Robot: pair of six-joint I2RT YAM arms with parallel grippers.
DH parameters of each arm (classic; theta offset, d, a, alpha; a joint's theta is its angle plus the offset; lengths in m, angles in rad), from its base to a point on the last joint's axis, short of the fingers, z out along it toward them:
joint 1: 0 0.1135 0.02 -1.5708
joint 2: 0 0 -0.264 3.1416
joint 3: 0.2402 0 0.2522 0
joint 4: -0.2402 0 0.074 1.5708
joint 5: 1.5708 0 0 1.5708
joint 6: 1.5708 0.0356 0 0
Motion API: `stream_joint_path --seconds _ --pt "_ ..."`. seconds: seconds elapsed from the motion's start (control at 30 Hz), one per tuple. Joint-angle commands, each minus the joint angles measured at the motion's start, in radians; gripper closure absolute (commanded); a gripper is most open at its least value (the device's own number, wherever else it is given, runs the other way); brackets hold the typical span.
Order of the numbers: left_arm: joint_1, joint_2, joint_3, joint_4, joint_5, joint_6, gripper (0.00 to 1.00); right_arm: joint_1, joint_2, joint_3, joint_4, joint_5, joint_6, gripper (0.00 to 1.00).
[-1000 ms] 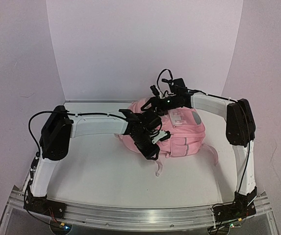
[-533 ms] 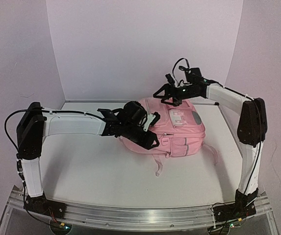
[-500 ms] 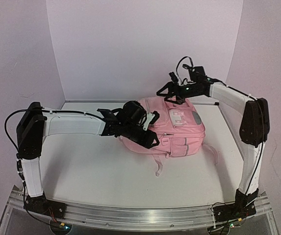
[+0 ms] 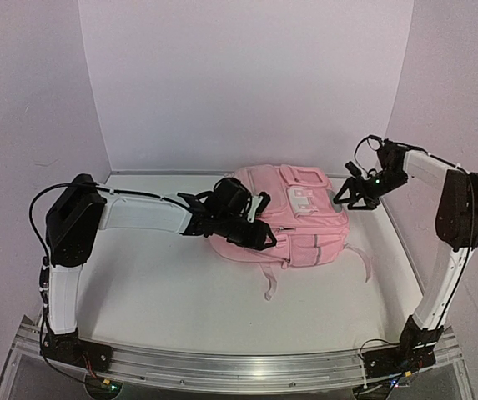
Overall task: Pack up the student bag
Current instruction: Zip the student bag at the center of the board.
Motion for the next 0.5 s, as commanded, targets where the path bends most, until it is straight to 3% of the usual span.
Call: stream_joint_path --seconds 0.0,0.2,0.47 --pt "0.009 0.023 0.047 0.073 0.045 -0.043 0.59 0.013 0.025 -0.034 -0.171 0.013 -0.213 0.16" --pt "0.018 0.081 0.119 0.063 0.08 -0.019 0.65 0.013 0.085 -0.087 -0.211 -0.043 -0.235 0.21" --pt "0.027 0.031 0.112 0.063 0.103 -0.002 0.87 0.013 0.131 -0.072 -0.202 -0.086 -0.219 0.29"
